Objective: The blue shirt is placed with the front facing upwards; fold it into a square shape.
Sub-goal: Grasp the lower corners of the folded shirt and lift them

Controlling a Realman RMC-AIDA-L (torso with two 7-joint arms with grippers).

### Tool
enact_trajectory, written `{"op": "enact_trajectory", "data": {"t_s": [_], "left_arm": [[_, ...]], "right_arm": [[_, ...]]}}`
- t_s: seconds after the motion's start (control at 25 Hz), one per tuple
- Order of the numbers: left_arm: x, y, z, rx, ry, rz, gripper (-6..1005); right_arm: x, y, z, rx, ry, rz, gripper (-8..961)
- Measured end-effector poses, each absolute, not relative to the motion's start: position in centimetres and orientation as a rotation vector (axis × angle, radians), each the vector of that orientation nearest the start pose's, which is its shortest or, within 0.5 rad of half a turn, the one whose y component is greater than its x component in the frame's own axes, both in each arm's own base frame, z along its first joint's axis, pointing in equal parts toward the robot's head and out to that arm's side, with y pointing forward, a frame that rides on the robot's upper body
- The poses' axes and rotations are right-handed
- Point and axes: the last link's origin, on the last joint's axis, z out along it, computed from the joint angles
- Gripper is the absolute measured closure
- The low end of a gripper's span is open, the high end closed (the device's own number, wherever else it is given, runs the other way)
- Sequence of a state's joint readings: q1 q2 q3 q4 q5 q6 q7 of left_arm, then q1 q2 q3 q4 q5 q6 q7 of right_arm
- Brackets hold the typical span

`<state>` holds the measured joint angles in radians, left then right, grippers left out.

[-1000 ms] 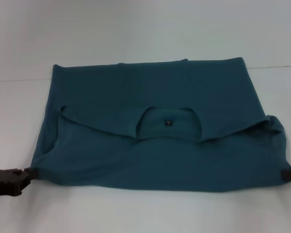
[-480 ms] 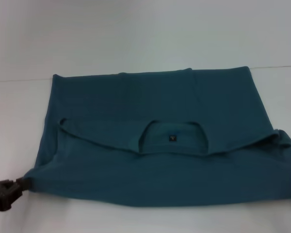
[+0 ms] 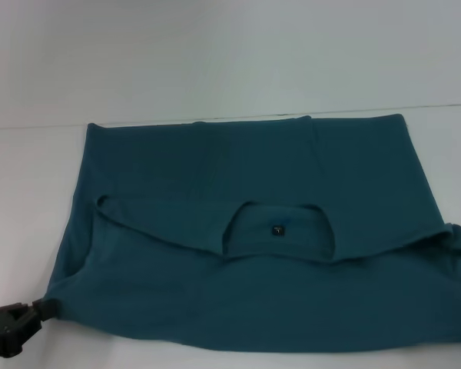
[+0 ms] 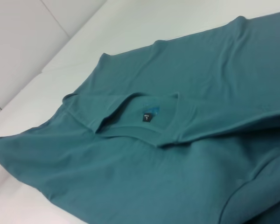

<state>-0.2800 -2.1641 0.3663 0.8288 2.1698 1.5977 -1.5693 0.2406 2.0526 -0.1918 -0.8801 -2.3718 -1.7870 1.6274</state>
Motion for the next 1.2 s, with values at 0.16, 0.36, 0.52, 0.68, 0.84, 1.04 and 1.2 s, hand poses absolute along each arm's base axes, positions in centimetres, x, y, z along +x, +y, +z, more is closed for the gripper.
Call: {"op": "enact_trajectory", "data": {"t_s": [0.16,0.36,0.52,0.68,0.84,1.04,1.2], "left_arm": [[-34.9,24.7,2.8,-2.306,-1.178,-0.700,968],[-35.4,23.7,2.8,-2.300,-1.183,-0.715,969],[-35.8,22.8,2.5,-2.289,-1.199,-0.724,969],[-36.2,22.0,2.3,-2.278,-1.212,-0.722,969],[-36.3,21.5,2.3,-2.275,-1.209,-0.723,969],[-36.4,20.9,2.2,-2.287,-1.212,-0.722,968],[-36.8,20.1,2.4,-2.265,-1.206,-0.733,968]], "right_arm": [[39.1,19.7,7.6,-2.291,1.337,0.542,885],[39.5,19.0,7.6,-2.271,1.349,0.545,884],[39.8,18.5,7.7,-2.259,1.357,0.534,883],[40.1,18.1,7.8,-2.250,1.368,0.524,882],[40.4,17.5,7.9,-2.238,1.378,0.514,881],[40.6,16.9,8.0,-2.241,1.371,0.495,880],[40.8,16.2,7.7,-2.252,1.364,0.491,879]]}}
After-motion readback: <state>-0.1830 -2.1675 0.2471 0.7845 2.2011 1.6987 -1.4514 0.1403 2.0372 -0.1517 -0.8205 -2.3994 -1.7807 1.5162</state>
